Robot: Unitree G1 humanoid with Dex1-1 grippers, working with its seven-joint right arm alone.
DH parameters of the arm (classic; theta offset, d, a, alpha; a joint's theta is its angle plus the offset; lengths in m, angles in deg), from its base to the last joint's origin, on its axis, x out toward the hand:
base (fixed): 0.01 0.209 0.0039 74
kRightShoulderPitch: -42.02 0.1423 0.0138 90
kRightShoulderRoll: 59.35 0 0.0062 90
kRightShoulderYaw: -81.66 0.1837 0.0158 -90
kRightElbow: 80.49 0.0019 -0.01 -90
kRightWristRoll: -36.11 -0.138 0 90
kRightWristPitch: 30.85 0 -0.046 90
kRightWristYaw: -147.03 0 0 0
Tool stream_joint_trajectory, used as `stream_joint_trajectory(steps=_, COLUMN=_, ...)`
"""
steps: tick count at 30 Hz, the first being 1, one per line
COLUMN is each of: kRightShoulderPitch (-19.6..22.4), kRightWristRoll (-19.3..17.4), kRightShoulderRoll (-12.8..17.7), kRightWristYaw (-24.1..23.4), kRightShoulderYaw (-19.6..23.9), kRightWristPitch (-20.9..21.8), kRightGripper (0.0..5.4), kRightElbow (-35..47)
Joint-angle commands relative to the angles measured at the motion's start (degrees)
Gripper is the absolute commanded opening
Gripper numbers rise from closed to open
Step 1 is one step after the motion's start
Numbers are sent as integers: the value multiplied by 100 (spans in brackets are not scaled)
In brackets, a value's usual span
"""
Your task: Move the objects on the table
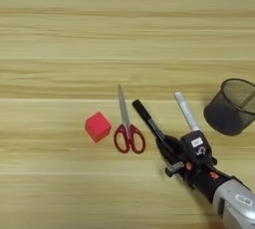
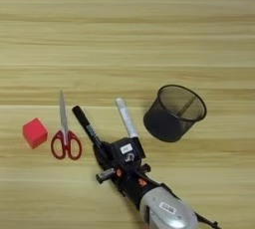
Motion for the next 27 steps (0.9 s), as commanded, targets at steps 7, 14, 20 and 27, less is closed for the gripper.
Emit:
stream_joint_trajectory(steps=7, kRightShoulderPitch=240, kRightWristRoll=-177, kRightShoulderRoll=-106, kRightWristYaw=-440, kRightShoulderYaw=303, kRightWristPitch=-521, kRightGripper=86, kRightElbow=-62)
stream_joint_trajectory(steps=14, kRightShoulderPitch=197, kRightWristRoll=-181, kRightShoulderRoll=-92, kRightWristYaw=-437, kRightShoulderYaw=253, kRightWristPitch=-608, kRightGripper=86, kRightElbow=9)
stream_joint_trajectory(steps=20, kRightShoulderPitch=198, kRightWristRoll=-218, kRightShoulderRoll=-103, kRightWristYaw=-375, kRightShoulderYaw=214, kRightWristPitch=-547, kRightGripper=145, kRightElbow=59)
stream_joint_trajectory(steps=27, kRightShoulderPitch=192, kRightWristRoll=-292, kRightShoulderRoll=-177, kRightWristYaw=-337, kRightShoulderYaw=197, kRightWristPitch=-216, kRightGripper=225, kRightElbow=234)
